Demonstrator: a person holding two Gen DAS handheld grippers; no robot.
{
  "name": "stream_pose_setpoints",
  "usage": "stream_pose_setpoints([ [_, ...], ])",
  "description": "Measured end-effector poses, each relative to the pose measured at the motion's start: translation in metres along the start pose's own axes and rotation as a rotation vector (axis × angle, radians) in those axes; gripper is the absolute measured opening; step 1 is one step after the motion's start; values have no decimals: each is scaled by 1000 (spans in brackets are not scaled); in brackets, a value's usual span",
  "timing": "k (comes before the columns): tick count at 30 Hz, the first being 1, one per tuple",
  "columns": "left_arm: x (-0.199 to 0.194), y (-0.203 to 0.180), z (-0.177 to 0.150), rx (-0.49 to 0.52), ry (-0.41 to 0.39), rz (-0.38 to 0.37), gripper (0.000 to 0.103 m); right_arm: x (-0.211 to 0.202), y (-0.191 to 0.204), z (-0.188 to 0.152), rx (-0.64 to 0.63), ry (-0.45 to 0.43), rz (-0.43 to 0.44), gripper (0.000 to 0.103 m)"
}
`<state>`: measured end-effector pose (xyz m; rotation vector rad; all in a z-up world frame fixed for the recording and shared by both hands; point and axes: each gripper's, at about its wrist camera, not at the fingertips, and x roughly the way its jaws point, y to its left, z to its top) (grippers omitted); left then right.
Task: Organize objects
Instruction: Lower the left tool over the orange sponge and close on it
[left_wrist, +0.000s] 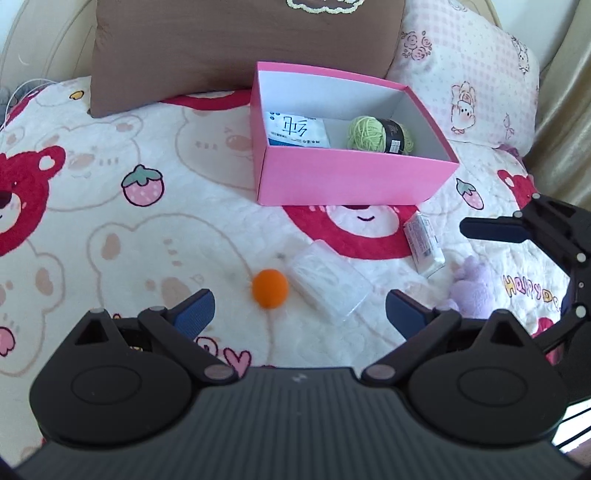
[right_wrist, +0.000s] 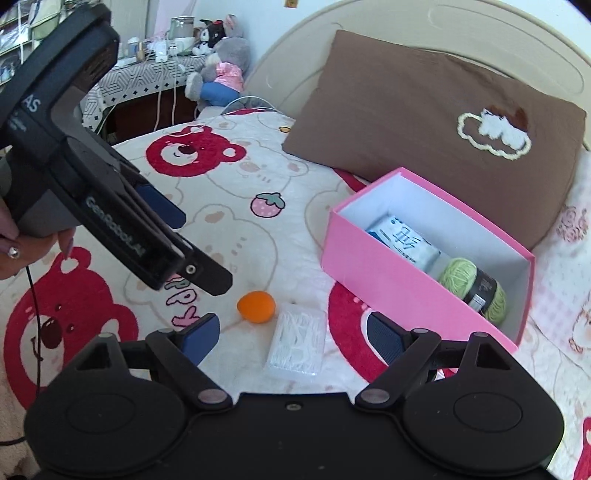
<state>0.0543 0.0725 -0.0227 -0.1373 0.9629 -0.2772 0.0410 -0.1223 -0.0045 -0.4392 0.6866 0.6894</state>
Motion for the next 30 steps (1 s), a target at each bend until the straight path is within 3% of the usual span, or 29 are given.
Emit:
stream_pose_setpoints([
  [3,9,8,-3,-41,15,-48,99,11,9,-2,-32,5,10,89],
  [7,24,18,-10,-104,31,-94,98,29,14,-8,-23,-24,-48,89],
  [15,49,38,-23,-192,20,-157,86,65,32,-16,-78,-14,-30,89],
  [19,61,47,-28,-208,8,-164,75,82,36,-17,-90,-16,-2,88],
  [25,77,61,-33,-254,-10,-199,65,114,45,-16,-111,36,-7,88],
  [30,90,75,-37,-301,-27,-217,63,137,48,-12,-88,87,6,79],
])
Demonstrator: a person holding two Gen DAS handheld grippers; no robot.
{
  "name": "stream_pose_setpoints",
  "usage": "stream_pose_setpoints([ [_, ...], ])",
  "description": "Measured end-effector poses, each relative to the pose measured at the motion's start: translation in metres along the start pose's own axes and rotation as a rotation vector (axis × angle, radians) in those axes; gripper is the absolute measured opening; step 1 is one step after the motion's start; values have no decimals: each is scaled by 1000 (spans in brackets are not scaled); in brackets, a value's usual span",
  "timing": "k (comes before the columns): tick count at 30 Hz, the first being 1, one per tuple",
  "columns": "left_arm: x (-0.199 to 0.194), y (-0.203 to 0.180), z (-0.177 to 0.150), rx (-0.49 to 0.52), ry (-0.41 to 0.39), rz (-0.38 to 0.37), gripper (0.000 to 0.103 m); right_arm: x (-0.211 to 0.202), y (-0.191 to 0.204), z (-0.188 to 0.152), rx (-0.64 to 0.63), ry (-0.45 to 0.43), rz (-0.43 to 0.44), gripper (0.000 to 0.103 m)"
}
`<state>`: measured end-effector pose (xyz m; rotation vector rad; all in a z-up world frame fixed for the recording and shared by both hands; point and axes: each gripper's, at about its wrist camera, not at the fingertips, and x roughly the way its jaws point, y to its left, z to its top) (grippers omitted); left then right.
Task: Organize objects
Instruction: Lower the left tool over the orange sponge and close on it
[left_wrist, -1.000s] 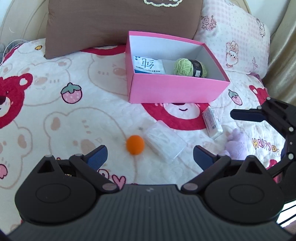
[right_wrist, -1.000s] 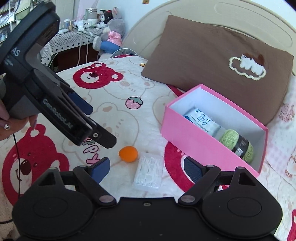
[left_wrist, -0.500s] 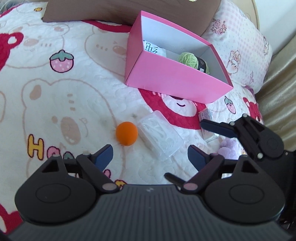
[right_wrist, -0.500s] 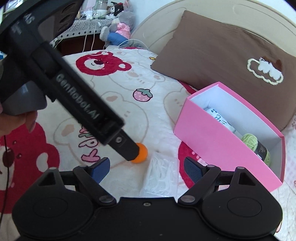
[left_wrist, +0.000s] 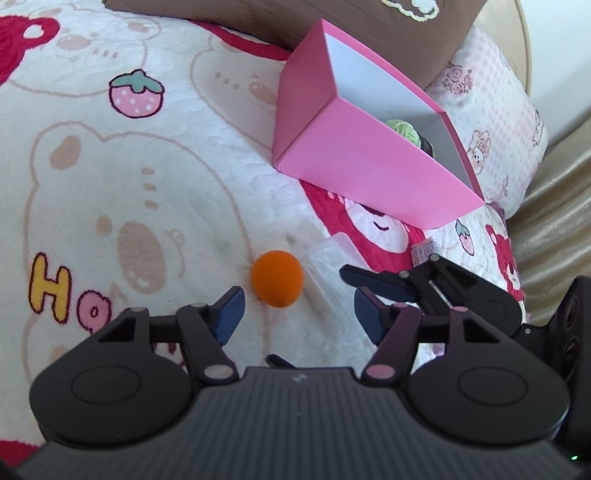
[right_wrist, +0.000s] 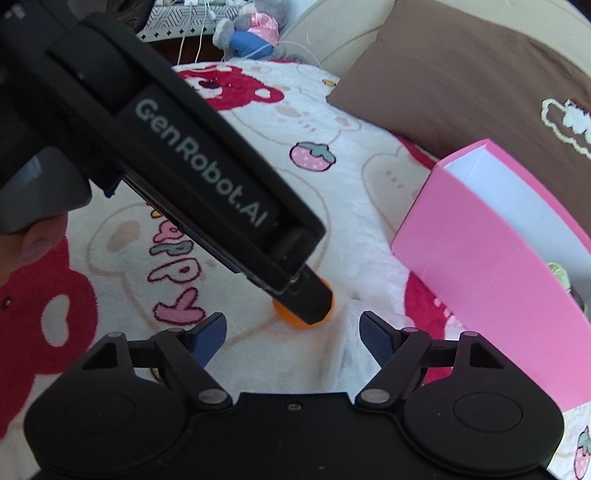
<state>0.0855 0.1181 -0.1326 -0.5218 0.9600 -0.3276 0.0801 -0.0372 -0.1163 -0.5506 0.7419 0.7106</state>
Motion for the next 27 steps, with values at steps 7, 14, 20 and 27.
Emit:
stream_pose_setpoints([
  [7,12,13,0,-6,-6,3,50,13,3,3,-17,5,-49,65],
  [14,19,17,0,4,-16,-36,43,14,15,6,-90,-2,-80,45],
  [20,23,22,1,-12,-7,-52,40,20,13,6,-54,34,-100,46],
  [27,34,29,3,-24,14,-73,39,27,4,3,-8,49,-94,46],
])
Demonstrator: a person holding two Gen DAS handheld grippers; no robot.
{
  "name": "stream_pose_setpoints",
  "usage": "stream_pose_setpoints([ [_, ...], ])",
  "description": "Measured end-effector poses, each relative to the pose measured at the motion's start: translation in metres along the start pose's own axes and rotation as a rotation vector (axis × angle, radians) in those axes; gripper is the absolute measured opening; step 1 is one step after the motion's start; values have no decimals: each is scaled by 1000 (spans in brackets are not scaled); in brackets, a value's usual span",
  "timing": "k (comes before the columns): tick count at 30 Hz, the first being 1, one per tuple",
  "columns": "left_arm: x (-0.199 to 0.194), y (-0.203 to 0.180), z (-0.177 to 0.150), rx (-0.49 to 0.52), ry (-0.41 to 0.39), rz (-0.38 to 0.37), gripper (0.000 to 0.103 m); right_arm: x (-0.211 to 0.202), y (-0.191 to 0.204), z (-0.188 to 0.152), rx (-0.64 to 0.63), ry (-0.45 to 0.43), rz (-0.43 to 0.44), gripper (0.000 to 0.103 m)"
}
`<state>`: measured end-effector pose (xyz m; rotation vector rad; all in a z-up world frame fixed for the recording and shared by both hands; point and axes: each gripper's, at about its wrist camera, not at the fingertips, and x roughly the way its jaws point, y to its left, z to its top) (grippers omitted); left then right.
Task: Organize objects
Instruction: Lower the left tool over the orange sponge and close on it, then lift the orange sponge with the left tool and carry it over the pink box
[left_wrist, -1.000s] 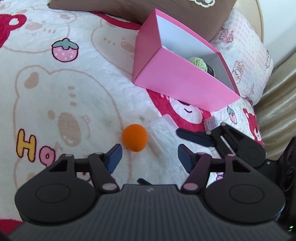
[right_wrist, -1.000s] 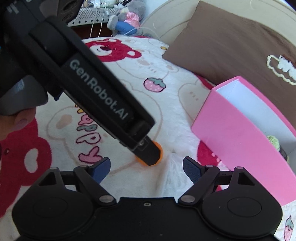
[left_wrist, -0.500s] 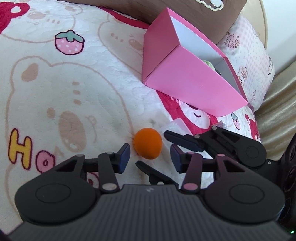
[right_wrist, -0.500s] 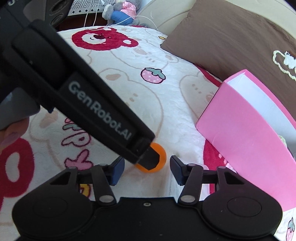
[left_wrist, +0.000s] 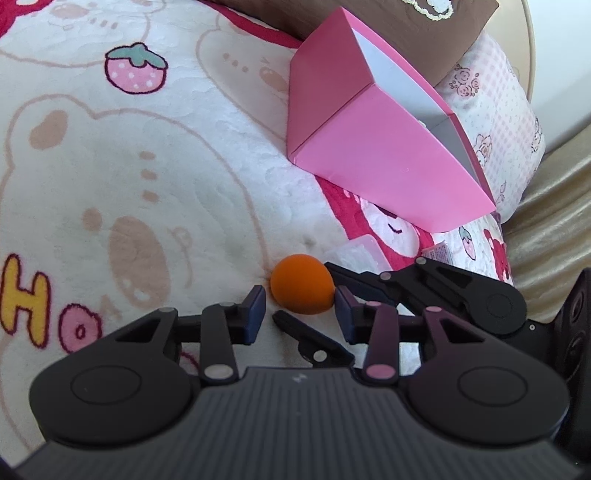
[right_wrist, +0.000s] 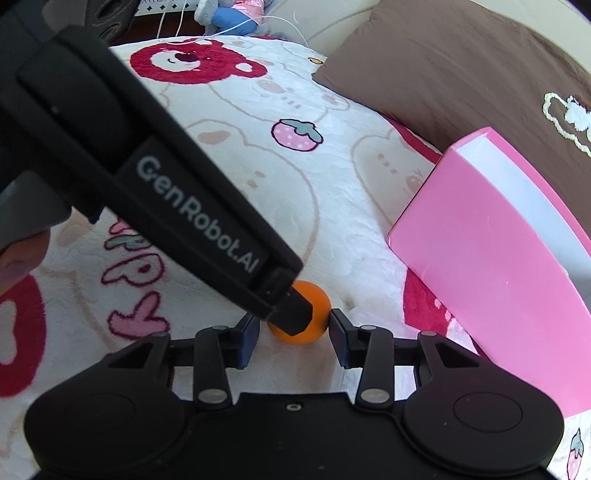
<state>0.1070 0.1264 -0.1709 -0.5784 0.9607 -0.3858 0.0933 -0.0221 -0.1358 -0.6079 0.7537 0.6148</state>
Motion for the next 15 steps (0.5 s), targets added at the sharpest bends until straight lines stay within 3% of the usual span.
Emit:
stream_pose_setpoints([
  [6,9,-2,-1,-5,7,-5,39,4,-2,-5,-24,-7,0,45],
  [15,7,-17,-4,43,12,42,38,-8,-5,-12,54,-26,3,40],
])
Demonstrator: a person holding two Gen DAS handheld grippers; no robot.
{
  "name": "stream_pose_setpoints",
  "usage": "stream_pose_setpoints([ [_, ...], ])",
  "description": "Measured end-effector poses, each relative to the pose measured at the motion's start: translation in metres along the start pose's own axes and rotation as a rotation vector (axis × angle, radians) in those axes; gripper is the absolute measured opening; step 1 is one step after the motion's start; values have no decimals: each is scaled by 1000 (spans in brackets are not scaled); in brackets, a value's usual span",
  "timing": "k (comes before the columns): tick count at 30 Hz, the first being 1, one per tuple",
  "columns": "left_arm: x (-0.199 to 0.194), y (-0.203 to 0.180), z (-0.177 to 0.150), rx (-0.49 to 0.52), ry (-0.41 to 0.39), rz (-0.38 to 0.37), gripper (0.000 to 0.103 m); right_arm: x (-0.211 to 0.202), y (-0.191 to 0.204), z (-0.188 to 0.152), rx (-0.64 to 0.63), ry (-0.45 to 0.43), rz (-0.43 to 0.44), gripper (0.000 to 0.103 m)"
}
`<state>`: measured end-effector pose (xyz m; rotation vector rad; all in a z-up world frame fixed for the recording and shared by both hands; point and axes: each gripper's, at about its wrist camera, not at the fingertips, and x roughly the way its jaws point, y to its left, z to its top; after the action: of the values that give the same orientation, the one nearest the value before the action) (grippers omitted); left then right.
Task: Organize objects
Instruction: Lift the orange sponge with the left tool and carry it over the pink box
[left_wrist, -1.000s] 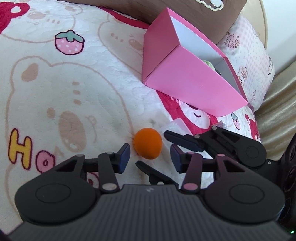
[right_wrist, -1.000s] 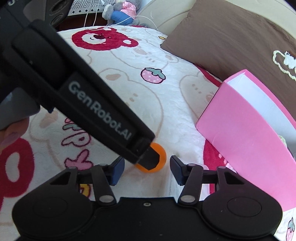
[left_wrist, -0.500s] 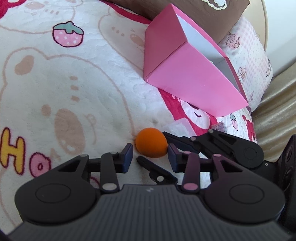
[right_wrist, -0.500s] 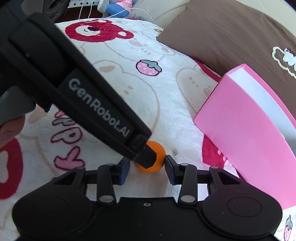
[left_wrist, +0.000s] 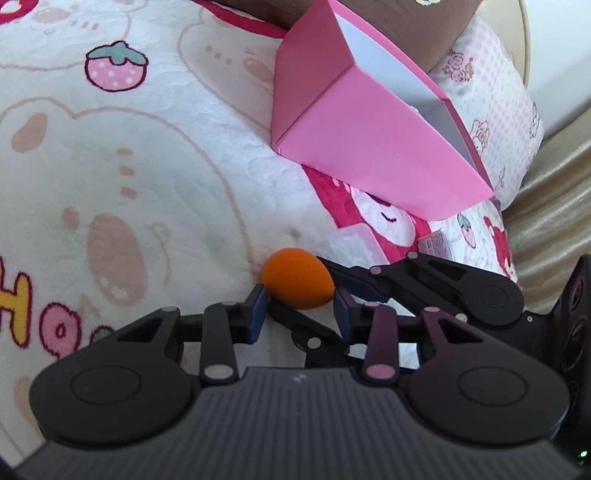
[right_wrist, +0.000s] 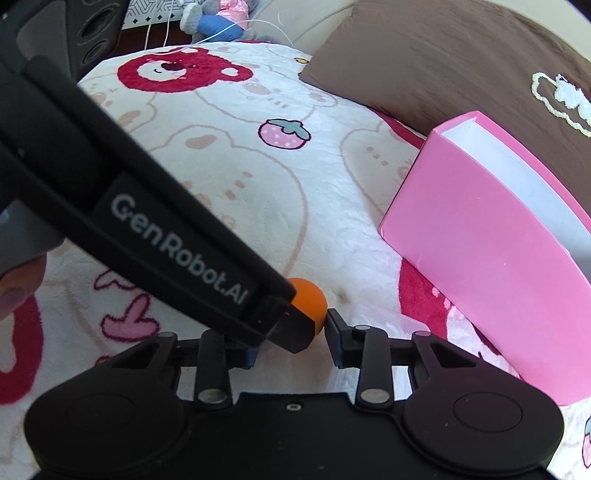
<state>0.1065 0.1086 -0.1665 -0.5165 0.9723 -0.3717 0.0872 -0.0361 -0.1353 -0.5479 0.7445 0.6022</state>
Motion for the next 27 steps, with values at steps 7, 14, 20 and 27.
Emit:
stream_pose_setpoints([
  [7,-1,-18,-4,25,60,57,38,-11,-3,-10,35,0,39,40],
  [14,-10,-33,-9,49,96,100,38,-24,-10,-14,111,14,101,40],
  [20,-17,-47,-12,56,138,107,38,-36,-23,-19,203,55,157,40],
  [27,-26,-65,-18,77,164,106,38,-54,-26,-23,216,63,162,40],
])
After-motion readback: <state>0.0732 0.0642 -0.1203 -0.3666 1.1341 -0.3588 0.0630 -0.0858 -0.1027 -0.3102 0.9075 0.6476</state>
